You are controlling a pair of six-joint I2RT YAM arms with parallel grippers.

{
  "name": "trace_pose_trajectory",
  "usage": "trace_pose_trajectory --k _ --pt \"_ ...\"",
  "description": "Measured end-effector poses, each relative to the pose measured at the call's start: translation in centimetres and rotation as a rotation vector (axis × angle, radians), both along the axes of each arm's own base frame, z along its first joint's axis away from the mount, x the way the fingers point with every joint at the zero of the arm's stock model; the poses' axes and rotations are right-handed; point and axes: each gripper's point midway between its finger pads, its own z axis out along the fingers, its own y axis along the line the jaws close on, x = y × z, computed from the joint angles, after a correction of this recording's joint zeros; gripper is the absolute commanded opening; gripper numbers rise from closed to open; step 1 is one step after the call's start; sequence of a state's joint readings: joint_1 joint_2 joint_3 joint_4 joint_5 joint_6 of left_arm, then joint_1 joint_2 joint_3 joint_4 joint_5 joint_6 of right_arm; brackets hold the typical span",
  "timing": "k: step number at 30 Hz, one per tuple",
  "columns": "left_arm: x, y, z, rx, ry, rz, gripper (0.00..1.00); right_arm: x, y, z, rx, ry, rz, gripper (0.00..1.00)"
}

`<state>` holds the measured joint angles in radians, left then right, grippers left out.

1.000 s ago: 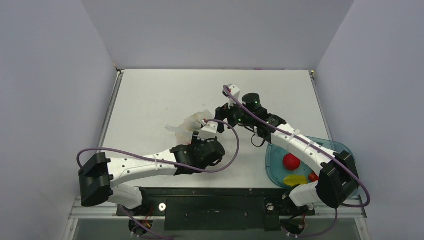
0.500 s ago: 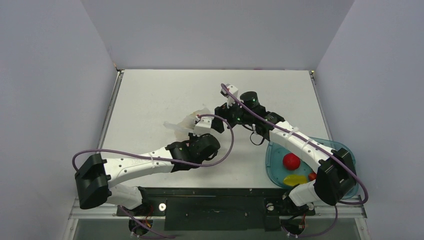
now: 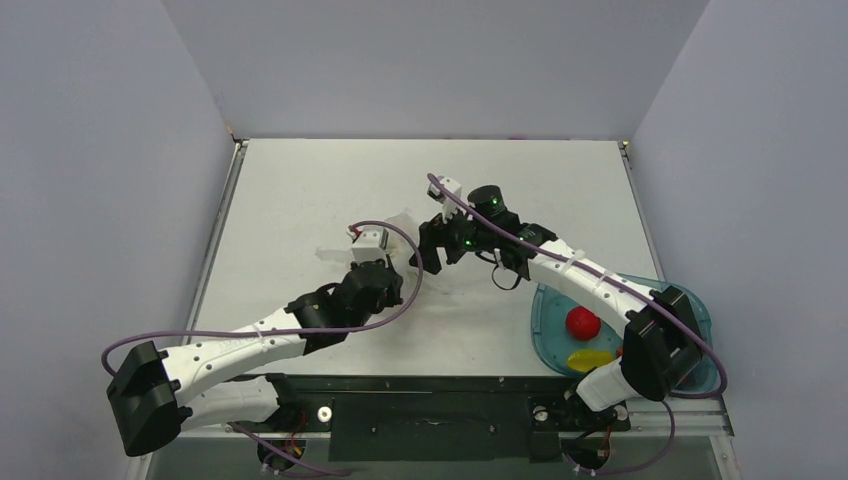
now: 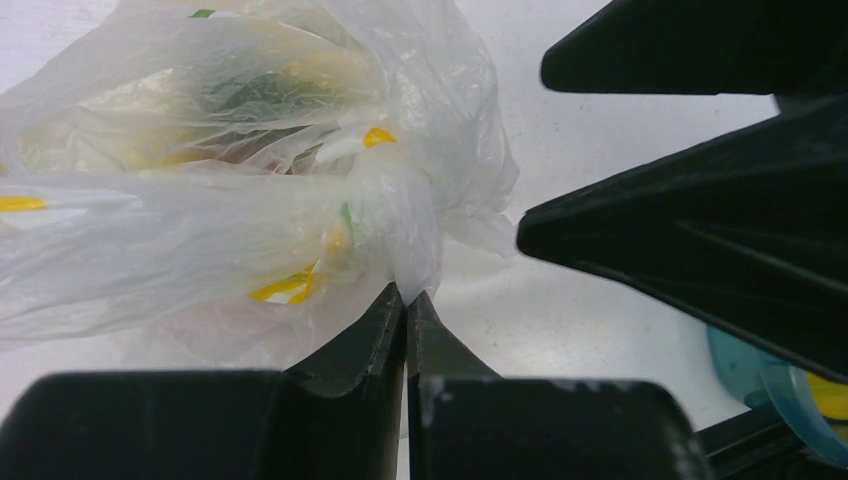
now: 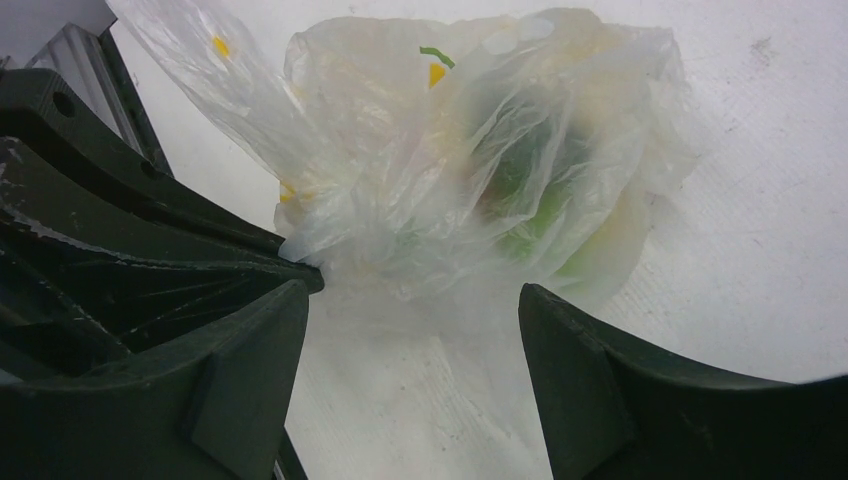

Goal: Take the fake fruits out of the plastic bag
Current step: Untie the plastic bag at the center of the board.

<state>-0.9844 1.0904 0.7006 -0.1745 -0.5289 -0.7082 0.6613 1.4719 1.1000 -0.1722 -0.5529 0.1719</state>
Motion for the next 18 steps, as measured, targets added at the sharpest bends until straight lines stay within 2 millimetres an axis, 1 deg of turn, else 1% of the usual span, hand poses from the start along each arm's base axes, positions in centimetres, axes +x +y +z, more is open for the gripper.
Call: trace_pose_trajectory --k 3,6,11,13,18 --pt "-0.1 -0.6 0.3 -0.035 0.003 -0.016 0.00 -0.4 0.3 -0.5 -0.013 0.012 0.018 0.72" --pt "-0.1 -1.1 0.6 -0.057 0.003 -0.028 0.00 -0.6 0.7 -0.5 -0.017 0.009 0.027 0.72" --pt "-0.1 -1.5 0.8 -0.076 0.004 -0.045 0.00 0.1 1.0 -0.3 -0.022 -0.009 -0.004 0.70" --pt "-0.2 -1.7 0.8 -0.081 0.006 -0.050 0.00 0.1 1.2 -0.4 -0.024 -0.009 -0.010 0.68" --pt "-0.2 -1.9 0.4 -0.074 0.022 -0.060 0.00 0.4 1.8 -1.2 -0.038 0.002 -0.009 0.49"
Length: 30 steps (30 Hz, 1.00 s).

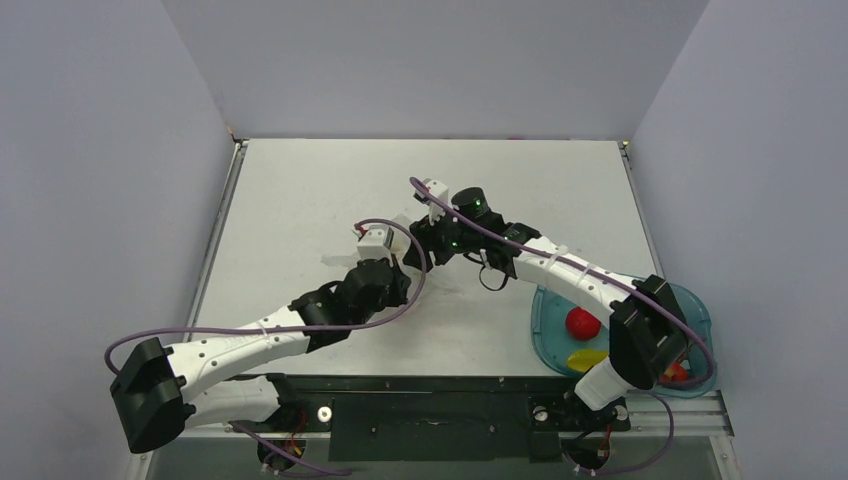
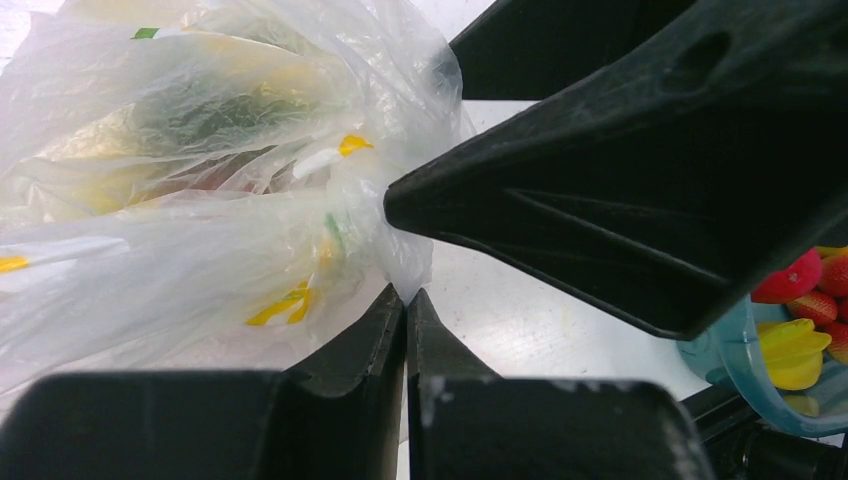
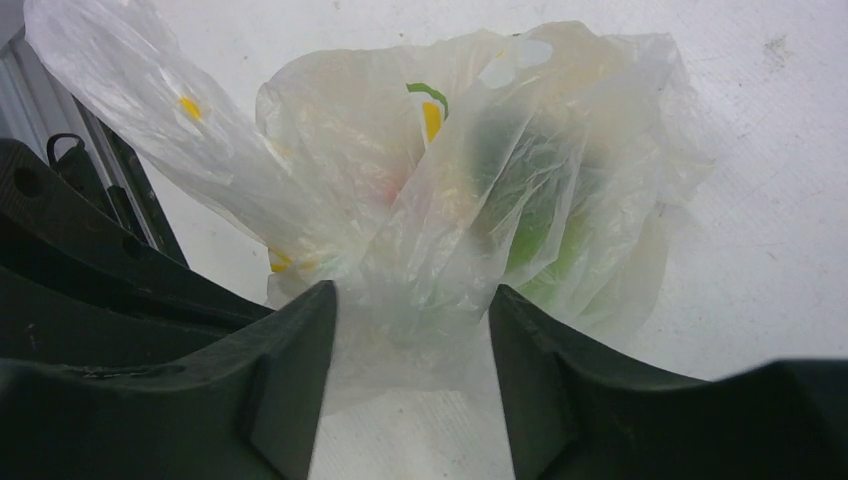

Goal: Take the fake fruits out of the plastic bag
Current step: Untie the plastic bag at the center of the board.

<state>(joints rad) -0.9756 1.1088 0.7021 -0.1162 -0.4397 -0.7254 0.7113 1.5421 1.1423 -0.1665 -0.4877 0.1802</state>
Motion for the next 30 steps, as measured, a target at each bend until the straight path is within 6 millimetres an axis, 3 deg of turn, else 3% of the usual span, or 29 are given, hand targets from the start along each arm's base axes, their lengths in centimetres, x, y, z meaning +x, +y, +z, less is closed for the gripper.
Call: trace_pose_trajectory --k 3,7,13,17,20,25,30 --pt "0.0 0.0 -0.3 0.013 0.011 0.000 0.00 -0.1 0.1 -0.6 -0.011 0.009 0.004 0.38" --pt "0.1 -0.1 0.2 0.014 0.011 0.001 0.00 -0.1 0.3 -0.3 -0.001 0.008 0.011 0.01" --pt "0.4 0.3 1.0 0.022 0.022 0.020 0.00 0.8 0.3 0.2 0.001 -0.023 -0.023 0.00" --pt "0.3 0.9 1.0 0.039 0.040 0.035 0.00 1.4 -0.7 0.4 0.017 -0.060 -0.090 0.00" --pt "0.0 1.6 1.1 0.051 0.049 0.043 0.00 2.0 -2.7 1.2 0.059 -0.087 -0.172 0.00" --pt "-0.6 3.1 2.8 0.032 0.022 0.064 0.00 4.9 -7.2 3.3 0.162 -0.125 -0.378 0.00" --pt "-1.6 5.1 4.7 -0.032 -0.024 0.085 0.00 7.6 -11.2 3.5 0.225 -0.129 -0.555 0.00"
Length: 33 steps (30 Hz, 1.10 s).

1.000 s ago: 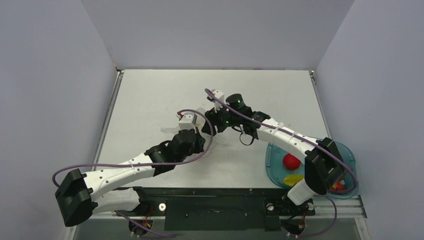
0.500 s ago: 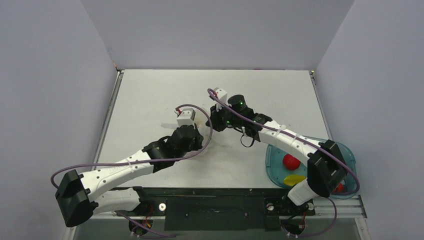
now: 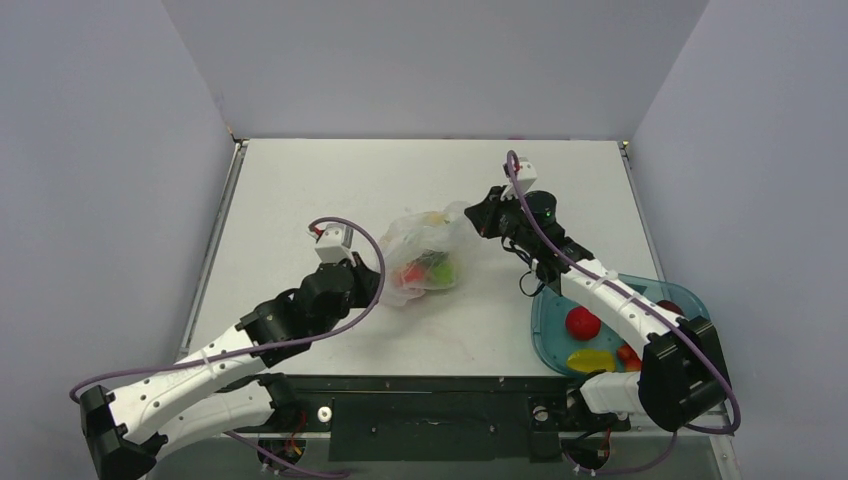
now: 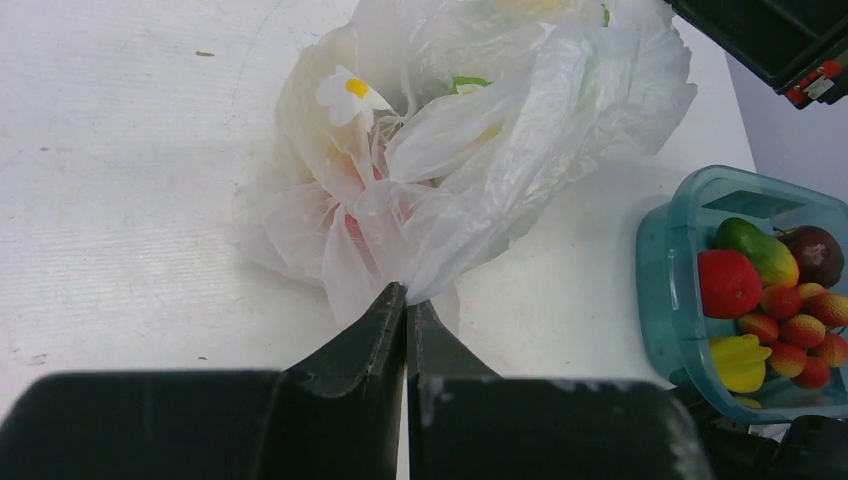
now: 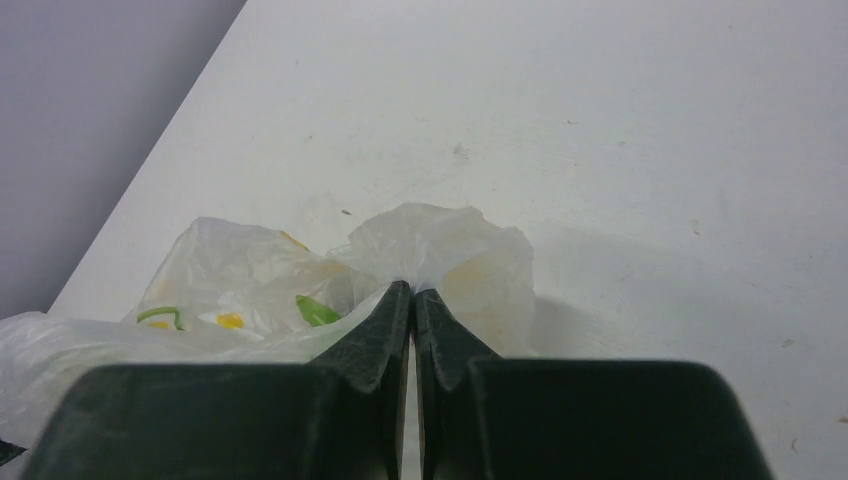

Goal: Take the fake fruits out of the plastic bag
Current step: Untie the plastic bag at the center of the board.

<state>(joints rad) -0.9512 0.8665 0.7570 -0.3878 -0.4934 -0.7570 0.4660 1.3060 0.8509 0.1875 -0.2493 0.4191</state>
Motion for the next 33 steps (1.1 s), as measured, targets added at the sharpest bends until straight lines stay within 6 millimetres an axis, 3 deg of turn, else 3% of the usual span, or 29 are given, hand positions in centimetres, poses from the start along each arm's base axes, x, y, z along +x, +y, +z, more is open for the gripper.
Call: trace_pose_trajectory --k 6,8,10,12,13,14,18,22,25,28,33 --pt "-0.7 1.2 -0.4 -0.012 -0.005 0.000 0.00 -0.2 1.0 0.6 0.047 -0.003 0.037 0.00" --pt "-0.9 1.1 -0.6 0.002 0.001 -0.026 0.06 -0.1 1.1 0.2 0.045 0.004 0.044 0.00" --pt "-1.3 0.9 -0.9 0.036 0.016 -0.074 0.17 -0.1 1.2 -0.2 0.036 0.013 0.053 0.00" --pt "-1.5 0.6 -0.6 0.074 0.036 -0.123 0.38 -0.2 1.3 -0.3 0.031 0.014 0.061 0.00" --pt "-1.5 0.4 -0.2 0.088 0.044 -0.145 0.42 -0.3 1.3 -0.3 0.030 0.012 0.067 0.00" --pt "-1.3 0.1 0.8 0.094 0.053 -0.165 0.47 -0.3 1.4 -0.2 0.030 0.009 0.072 0.00" --pt "0.2 -0.7 5.2 0.057 0.025 -0.211 0.51 -0.4 1.7 0.3 0.034 -0.002 0.096 0.00" --pt "2.2 -1.7 9.0 0.023 0.003 -0.253 0.49 -0.6 2.0 0.7 0.036 -0.011 0.119 0.00" --pt "4.5 -3.1 10.3 0.031 0.014 -0.285 0.46 -0.6 2.1 0.8 0.033 -0.016 0.129 0.00" --pt "6.8 -4.6 9.4 0.076 0.043 -0.312 0.42 -0.7 2.1 0.7 0.030 -0.015 0.136 0.00" --pt "8.5 -4.8 4.5 0.236 0.150 -0.318 0.39 -0.9 2.2 0.6 0.029 -0.011 0.148 0.00"
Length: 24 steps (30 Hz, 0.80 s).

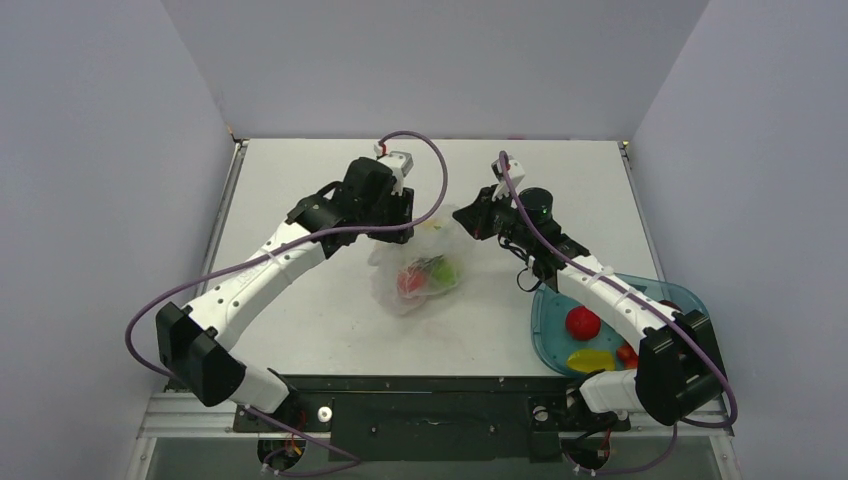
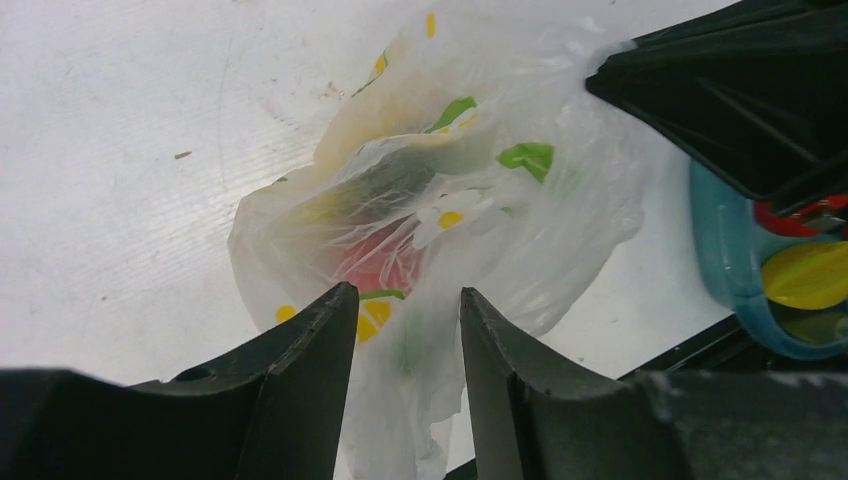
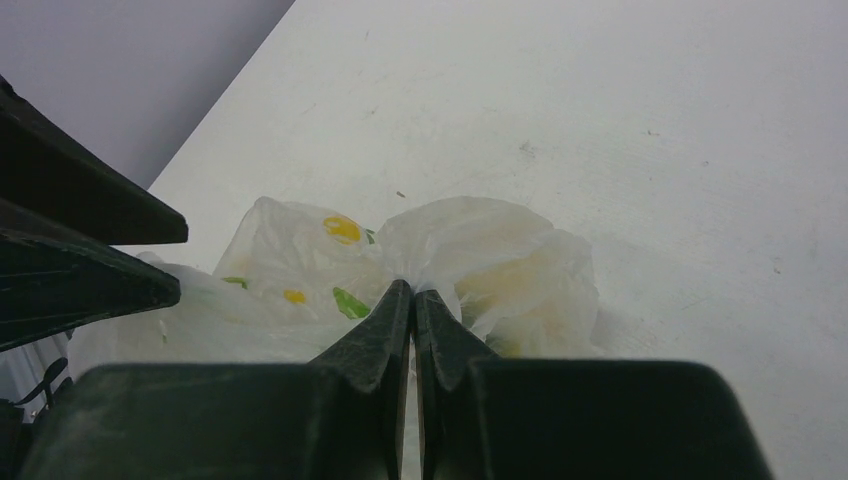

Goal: Take the fake fruits out of the plastic bag
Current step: Untie the plastic bag at the center of the board.

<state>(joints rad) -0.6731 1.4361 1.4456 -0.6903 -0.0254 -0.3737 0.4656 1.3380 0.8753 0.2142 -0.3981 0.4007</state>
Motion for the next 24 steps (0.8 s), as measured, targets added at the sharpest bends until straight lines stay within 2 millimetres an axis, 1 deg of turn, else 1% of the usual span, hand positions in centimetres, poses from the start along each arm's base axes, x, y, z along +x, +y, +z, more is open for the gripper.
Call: trace_pose_trajectory --k 1,3,4,5,6,7,9,12,14,17,20,22,24 --pt "0.0 0.2 -1.0 0.038 0.018 -0.003 0.38 0.0 0.0 0.0 0.001 0.000 0.002 0.00" --pt "-0.1 0.4 -1.9 0.072 0.032 -0.007 0.33 -0.1 0.1 0.0 0.001 0.001 0.005 0.00" --pt "-0.1 0.4 -2.0 0.078 0.034 -0.011 0.30 -0.1 0.1 0.0 0.001 0.002 0.007 0.00" --pt "-0.2 0.3 -2.1 0.084 0.032 -0.018 0.22 -0.1 0.1 0.1 0.002 0.002 0.011 0.00" --pt "-0.3 0.3 -2.1 0.085 0.032 -0.021 0.17 -0.1 0.2 0.1 0.002 0.002 0.012 0.00" --pt "-0.4 0.1 -2.3 0.087 0.030 -0.030 0.07 -0.2 0.2 0.2 0.003 0.002 0.014 0.00" --pt "-0.7 -0.1 -2.8 0.093 0.036 -0.041 0.00 -0.2 0.2 0.2 0.003 0.001 0.015 0.00" --pt "-1.1 0.1 -3.6 0.111 0.048 -0.040 0.00 -0.1 0.1 0.1 -0.001 0.001 0.012 0.00" --pt "-1.1 0.6 -3.9 0.126 0.042 -0.024 0.00 0.0 0.0 0.0 -0.007 0.003 0.000 0.00" --pt "-1.9 2.4 -3.9 0.139 0.013 0.023 0.00 0.4 -0.5 -0.2 -0.021 0.004 -0.035 0.00" --pt "-3.1 4.4 -2.8 0.108 -0.044 0.073 0.00 0.9 -1.2 -0.5 -0.034 0.008 -0.080 0.00" --pt "-4.2 5.8 -1.5 0.058 -0.103 0.097 0.00 1.3 -1.7 -0.5 -0.040 0.007 -0.105 0.00" --pt "-5.0 6.7 0.0 0.000 -0.159 0.112 0.00 1.6 -2.1 -0.6 -0.043 0.006 -0.123 0.04"
